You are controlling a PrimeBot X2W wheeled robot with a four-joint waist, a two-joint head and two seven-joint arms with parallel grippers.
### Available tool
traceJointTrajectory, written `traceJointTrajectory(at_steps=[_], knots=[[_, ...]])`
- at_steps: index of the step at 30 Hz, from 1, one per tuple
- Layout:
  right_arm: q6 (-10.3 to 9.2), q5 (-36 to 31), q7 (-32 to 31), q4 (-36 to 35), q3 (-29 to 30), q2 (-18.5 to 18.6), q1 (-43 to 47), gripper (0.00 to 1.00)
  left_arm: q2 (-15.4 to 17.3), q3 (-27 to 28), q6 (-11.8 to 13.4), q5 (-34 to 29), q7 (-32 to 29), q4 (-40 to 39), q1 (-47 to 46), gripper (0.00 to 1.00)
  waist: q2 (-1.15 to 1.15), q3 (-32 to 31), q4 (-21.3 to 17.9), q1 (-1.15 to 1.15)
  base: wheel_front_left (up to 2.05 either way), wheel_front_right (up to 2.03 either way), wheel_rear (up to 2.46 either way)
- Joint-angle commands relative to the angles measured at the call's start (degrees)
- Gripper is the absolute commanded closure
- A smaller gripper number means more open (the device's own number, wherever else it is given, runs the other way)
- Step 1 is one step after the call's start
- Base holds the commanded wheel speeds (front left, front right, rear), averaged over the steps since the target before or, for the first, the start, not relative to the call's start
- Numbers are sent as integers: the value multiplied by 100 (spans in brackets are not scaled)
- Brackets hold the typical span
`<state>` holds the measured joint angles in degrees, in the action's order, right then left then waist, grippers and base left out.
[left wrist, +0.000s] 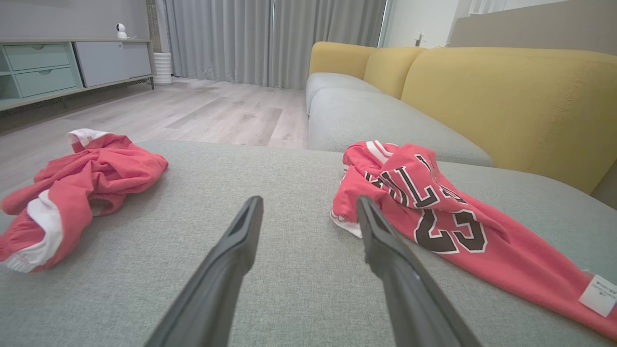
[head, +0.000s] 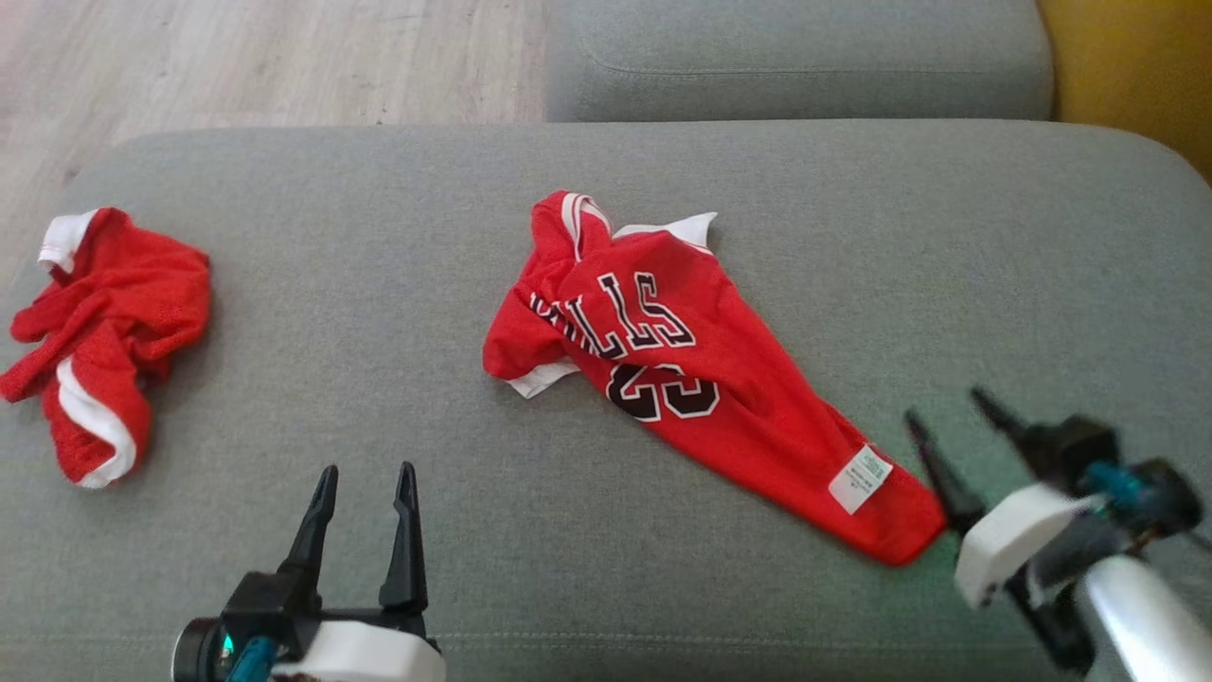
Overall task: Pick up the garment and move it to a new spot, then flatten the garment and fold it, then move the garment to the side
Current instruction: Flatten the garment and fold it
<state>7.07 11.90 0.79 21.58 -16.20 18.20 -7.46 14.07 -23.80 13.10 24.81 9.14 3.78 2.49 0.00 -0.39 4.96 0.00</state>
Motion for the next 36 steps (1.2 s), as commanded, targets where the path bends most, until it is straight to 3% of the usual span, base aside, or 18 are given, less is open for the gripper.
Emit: traceJointTrajectory(at_steps=[1,6,11,18,25,36], knots=[[42,61,-70,-420,145,95,-116,0,69,201,8,63,21,-167,-202,0,0,-3,44,0,0,0,0],[42,97,-578,-960,476,103,-407,0,49,141,-29,62,32,-145,-275,0,0,67,251,0,0,0,0],[42,419,-1041,-692,441,44,-1170,0,29,77,-56,14,47,-180,-443,0,0,325,611,0,0,0,0],[42,762,-1248,506,506,-42,-2528,0,-28,-7,-114,-38,101,-221,-717,0,0,789,1271,0,0,0,0],[42,693,-1251,2043,729,-98,-3439,0,-118,-93,-178,-64,167,-313,-973,0,0,1211,1894,0,0,0,0],[42,513,-1238,3595,851,-144,-4322,0,-241,-202,-197,-42,241,-371,-1043,0,0,1666,2358,0,0,0,0]])
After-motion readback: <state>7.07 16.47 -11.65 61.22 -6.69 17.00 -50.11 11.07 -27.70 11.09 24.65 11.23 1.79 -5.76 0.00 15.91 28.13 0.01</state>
